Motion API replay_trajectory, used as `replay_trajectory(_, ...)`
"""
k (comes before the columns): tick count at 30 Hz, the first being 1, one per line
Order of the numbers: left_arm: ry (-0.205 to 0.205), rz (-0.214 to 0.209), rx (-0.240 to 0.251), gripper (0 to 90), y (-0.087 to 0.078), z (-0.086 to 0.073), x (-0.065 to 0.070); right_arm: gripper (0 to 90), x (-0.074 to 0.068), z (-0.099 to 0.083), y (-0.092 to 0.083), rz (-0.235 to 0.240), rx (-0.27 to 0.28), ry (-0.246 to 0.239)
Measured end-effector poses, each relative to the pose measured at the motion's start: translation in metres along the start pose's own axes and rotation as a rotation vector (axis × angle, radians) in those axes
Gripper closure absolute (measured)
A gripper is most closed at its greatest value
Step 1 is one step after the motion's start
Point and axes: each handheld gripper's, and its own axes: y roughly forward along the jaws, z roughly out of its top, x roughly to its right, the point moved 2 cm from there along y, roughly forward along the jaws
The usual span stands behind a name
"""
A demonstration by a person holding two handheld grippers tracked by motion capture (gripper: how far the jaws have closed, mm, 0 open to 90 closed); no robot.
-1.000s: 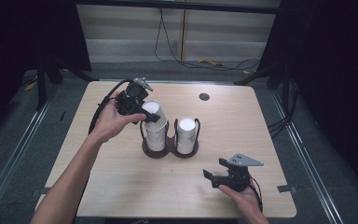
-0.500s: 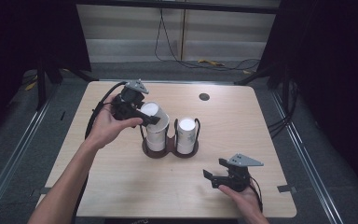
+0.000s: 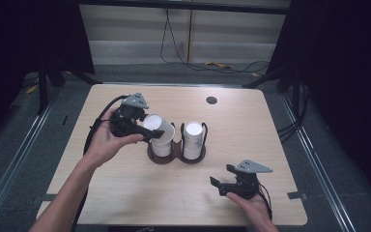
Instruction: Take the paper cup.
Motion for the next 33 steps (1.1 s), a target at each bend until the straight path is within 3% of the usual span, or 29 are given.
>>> replay_trajectory(4, -0.028, 0.008, 0.012, 35.3, 0.000, -0.009, 0.003, 16.2, -0.001, 0.001, 0.000, 0.009, 0.003, -0.006)
replay_trajectory(7, -0.027, -0.022, 0.026, 35.3, -0.001, -0.012, 0.009, 15.5, -0.001, 0.001, 0.000, 0.011, 0.007, -0.007)
replay_trajectory(13, -0.022, -0.036, 0.027, 35.3, 0.000, -0.018, 0.014, 15.0, -0.003, 0.001, 0.000, 0.021, 0.008, -0.011)
replay_trajectory(18, -0.034, -0.059, 0.026, 35.3, 0.006, -0.029, 0.018, 14.8, -0.003, 0.001, 0.000, 0.028, 0.011, -0.009)
replay_trajectory(24, -0.046, -0.085, 0.059, 35.2, 0.009, -0.041, 0.021, 14.8, -0.004, 0.002, 0.000, 0.034, 0.016, -0.014)
replay_trajectory(33, -0.064, -0.106, 0.047, 35.0, 0.024, -0.058, 0.025, 14.8, -0.007, 0.003, 0.001, 0.051, 0.024, -0.023)
